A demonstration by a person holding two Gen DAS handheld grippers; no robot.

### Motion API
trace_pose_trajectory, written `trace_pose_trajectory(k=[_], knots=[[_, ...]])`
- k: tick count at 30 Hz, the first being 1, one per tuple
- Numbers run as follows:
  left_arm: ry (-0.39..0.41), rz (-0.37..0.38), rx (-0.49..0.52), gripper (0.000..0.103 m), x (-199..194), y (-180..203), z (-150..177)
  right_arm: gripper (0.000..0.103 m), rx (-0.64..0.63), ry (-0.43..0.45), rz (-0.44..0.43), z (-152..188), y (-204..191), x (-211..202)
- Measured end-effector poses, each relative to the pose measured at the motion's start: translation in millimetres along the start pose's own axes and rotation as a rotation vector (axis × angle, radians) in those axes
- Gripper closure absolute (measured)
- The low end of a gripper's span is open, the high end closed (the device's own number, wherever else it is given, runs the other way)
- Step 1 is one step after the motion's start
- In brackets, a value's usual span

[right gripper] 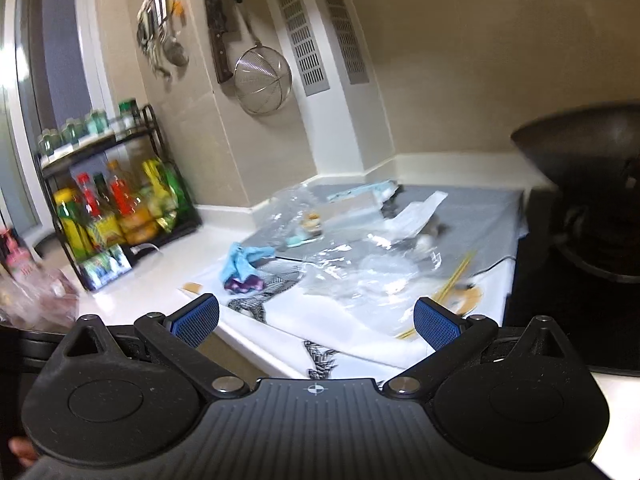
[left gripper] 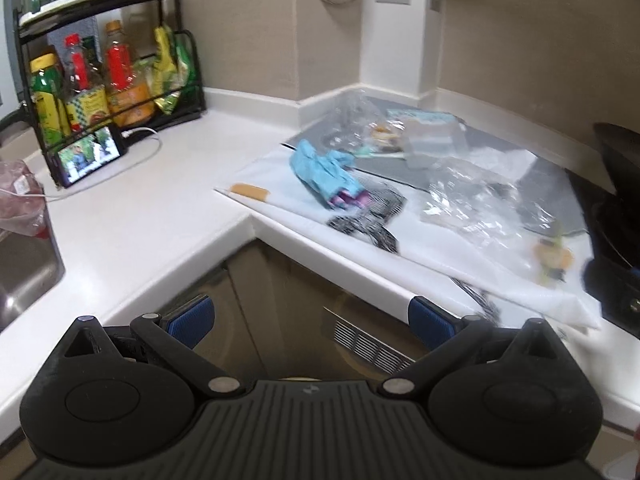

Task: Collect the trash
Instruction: 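Grasp the blue rubber glove with the left tool while the right tool grasps the clear plastic bag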

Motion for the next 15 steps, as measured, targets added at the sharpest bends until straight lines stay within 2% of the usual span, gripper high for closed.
trace_pose_trajectory(k=[2,4,7,11,15], knots=[[0.044,0.006,-0.006,0.0,3,-4,-8,0.0,-0.039,0.023,0.018,0,-2,3],[0.065,-0.003,-0.038,0.0,7,-10,-15,0.0,-0.068,0.009,0.038,0,-4,9],[0.044,0.005,-0.091,0.0,18,-19,-23,0.0,-0.078,0.006,0.053,-2,-4,16],[-0.003,-0.009,-0.077,0.0,34,-26,-37,0.0,-0.095,0.001,0.073,-8,-6,26],[0.008,-0.041,-0.107,0.0,50,-33,-56,0.0,-0.135,-0.004,0.08,-15,-14,39]])
Point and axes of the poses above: each gripper's, at about its wrist camera, not at the fingertips, and x roughly the way its jaws point, y to its right, z to its underside, the point moved 7 cm from there along x, roughly the way its jaws point, and after that the axes turned 8 degrees about -y, right-handed, at the moved point
